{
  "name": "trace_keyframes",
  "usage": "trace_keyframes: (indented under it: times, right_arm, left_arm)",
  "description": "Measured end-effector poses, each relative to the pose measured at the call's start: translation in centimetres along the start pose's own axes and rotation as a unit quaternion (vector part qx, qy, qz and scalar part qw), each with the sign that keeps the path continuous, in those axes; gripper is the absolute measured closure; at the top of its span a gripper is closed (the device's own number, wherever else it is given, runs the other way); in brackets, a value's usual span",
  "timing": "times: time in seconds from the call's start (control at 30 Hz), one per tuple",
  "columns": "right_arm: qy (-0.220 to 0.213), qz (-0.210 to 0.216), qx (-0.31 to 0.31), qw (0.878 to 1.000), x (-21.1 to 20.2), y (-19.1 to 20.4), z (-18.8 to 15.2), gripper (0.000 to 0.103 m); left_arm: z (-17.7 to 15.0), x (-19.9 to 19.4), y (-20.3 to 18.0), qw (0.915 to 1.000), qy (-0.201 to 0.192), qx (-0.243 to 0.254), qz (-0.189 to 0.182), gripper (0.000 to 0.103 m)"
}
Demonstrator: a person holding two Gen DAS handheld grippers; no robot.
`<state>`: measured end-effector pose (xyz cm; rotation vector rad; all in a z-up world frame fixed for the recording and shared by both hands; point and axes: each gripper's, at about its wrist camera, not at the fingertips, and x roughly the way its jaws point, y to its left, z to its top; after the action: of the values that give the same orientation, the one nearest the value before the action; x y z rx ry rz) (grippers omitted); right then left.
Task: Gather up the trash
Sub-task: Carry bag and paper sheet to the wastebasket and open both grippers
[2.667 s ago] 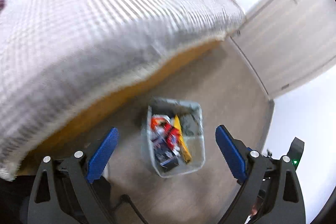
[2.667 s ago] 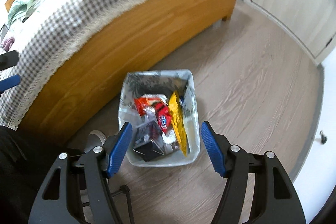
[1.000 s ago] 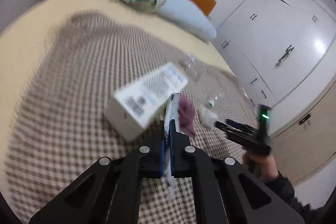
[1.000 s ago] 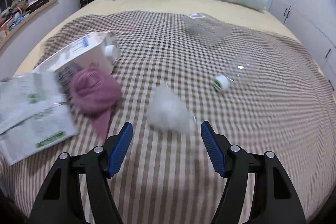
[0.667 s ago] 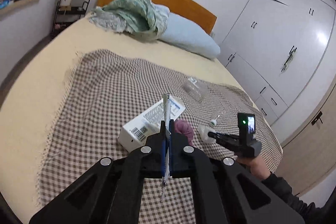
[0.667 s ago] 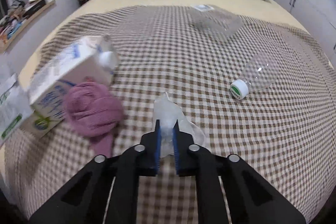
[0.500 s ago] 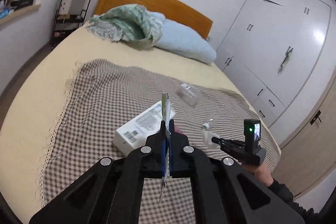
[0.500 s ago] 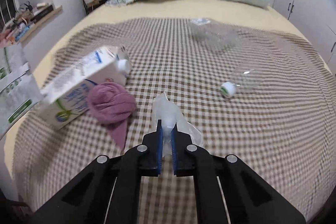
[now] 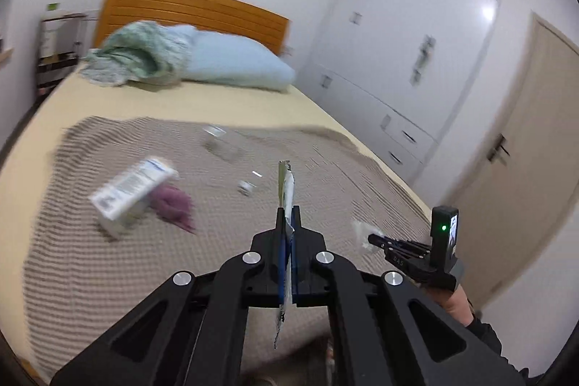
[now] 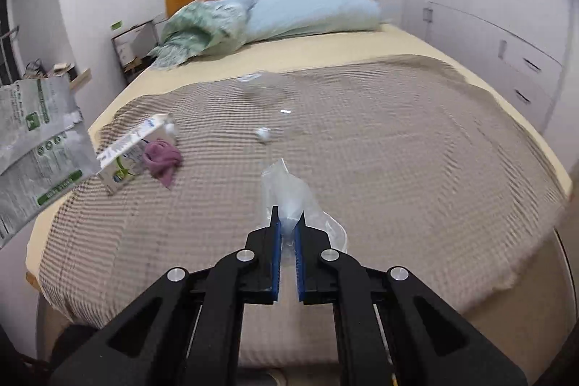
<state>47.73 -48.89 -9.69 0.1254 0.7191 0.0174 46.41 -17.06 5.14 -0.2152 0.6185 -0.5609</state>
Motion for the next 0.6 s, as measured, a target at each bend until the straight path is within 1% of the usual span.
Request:
trace_keyframes:
  times: [0.07,0.1,0.17,0.23,0.27,0.3,0.37,0.43,0.47,0.5,0.53,0.57,0.6]
  right_arm:
    - [-0.002,-0.010,0.024,1.000,-2.4,-3.7,-2.9,0.096]
    - [-0.002,-0.013,0.034,0.999,-3.0,-5.0,-3.9,0.096]
    - [0.002,-0.017,0.057,0.998,-4.5,-7.9,-6.8,0.096]
    - [0.013,-0.024,0.080,0.996,-5.7,-10.9,-10.5,0.096]
    - [0.019,-0.025,0.085,0.996,-6.0,-11.7,-11.7,0.096]
    - [0.029,-0.028,0.093,0.995,-6.2,-12.9,-13.6,0.096]
    - [0.051,-0.032,0.106,0.992,-6.0,-14.7,-17.2,0.096]
    - [0.082,-0.031,0.136,0.987,-4.8,-16.6,-21.3,0.096]
    - [0.094,-0.032,0.147,0.984,-4.5,-17.3,-22.8,0.096]
    - [0.108,-0.033,0.162,0.980,-3.8,-18.0,-24.7,0.096]
    - [0.120,-0.034,0.175,0.977,-3.2,-18.6,-26.4,0.096]
    - [0.134,-0.035,0.191,0.972,-2.6,-19.1,-28.4,0.096]
    - [0.142,-0.035,0.201,0.969,-2.3,-19.4,-29.5,0.096]
  left_arm:
    - [-2.4,2.1,-4.1,0.9991,0.029,0.018,-0.026,0.103]
    - [-3.7,3.2,-5.9,0.9979,0.045,0.023,-0.039,0.103]
    - [-6.1,5.4,-8.7,0.9945,0.079,0.033,-0.060,0.103]
    - [-9.5,8.1,-12.1,0.9885,0.120,0.048,-0.078,0.103]
    - [-11.0,9.2,-13.3,0.9857,0.137,0.053,-0.082,0.103]
    - [-12.8,10.9,-14.4,0.9818,0.159,0.056,-0.087,0.103]
    - [-16.2,14.1,-16.2,0.9733,0.204,0.061,-0.086,0.103]
    - [-20.1,18.1,-17.5,0.9585,0.266,0.063,-0.081,0.103]
    - [-21.6,19.6,-18.0,0.9530,0.287,0.066,-0.071,0.103]
    - [-23.4,21.4,-18.5,0.9455,0.311,0.072,-0.066,0.103]
    - [-25.2,23.2,-19.2,0.9359,0.335,0.087,-0.065,0.103]
    - [-26.4,24.4,-19.7,0.9298,0.348,0.102,-0.064,0.103]
    - [-28.3,26.2,-20.7,0.9179,0.367,0.137,-0.064,0.103]
